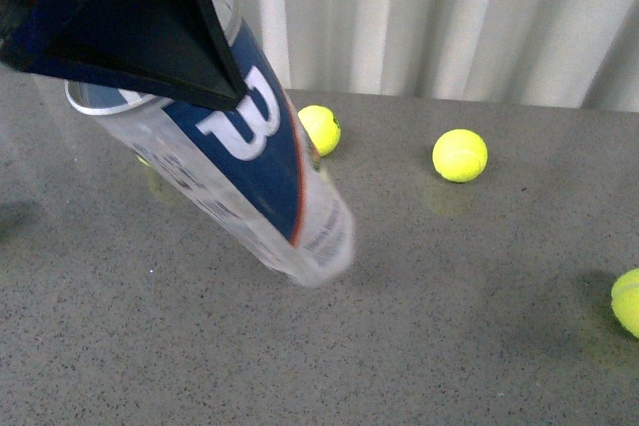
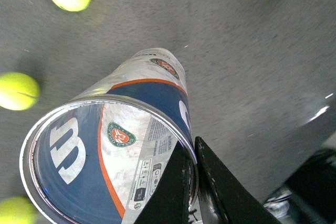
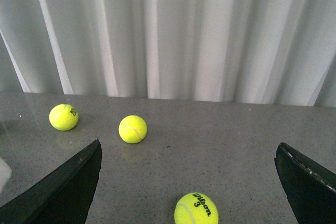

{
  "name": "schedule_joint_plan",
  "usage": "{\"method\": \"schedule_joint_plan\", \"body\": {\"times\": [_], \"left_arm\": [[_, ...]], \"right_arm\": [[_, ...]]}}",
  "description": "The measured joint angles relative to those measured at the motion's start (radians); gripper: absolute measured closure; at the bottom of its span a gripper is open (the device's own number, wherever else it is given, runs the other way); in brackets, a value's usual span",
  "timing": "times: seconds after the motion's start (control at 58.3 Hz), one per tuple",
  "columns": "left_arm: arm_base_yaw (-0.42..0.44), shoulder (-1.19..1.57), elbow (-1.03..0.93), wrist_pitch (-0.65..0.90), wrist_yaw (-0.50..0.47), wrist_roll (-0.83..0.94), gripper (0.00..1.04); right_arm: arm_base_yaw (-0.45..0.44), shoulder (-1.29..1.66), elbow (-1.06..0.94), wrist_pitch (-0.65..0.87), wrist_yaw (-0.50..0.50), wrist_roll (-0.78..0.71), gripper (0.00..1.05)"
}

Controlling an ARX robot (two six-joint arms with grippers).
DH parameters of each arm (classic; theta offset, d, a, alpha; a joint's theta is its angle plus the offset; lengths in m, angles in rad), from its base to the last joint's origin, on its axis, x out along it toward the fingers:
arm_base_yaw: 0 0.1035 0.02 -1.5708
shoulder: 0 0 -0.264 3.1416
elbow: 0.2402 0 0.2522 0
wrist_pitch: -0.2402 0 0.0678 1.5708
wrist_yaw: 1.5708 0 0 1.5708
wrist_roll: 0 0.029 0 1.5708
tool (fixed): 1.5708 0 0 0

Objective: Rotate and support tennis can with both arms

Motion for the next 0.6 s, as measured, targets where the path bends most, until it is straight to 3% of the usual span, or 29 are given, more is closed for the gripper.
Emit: {"method": "schedule_joint_plan", "body": {"times": [0.086, 0.275, 0.601], "left_arm": [[-0.016, 0.049, 0.086, -0.075, -0.095, 0.247, 1.01], [-0.053, 0.092, 0.172, -0.159, -0.14, 0.587, 1.01], [-0.055, 0.229, 0.198, -0.248, -0.183, 0.838, 1.01]], "right_arm": [[0.0, 0.0, 0.0, 0.0, 0.0, 0.0, 0.07], [0.0, 0.0, 0.0, 0.0, 0.0, 0.0, 0.07], [0.0, 0.0, 0.0, 0.0, 0.0, 0.0, 0.07]]}}
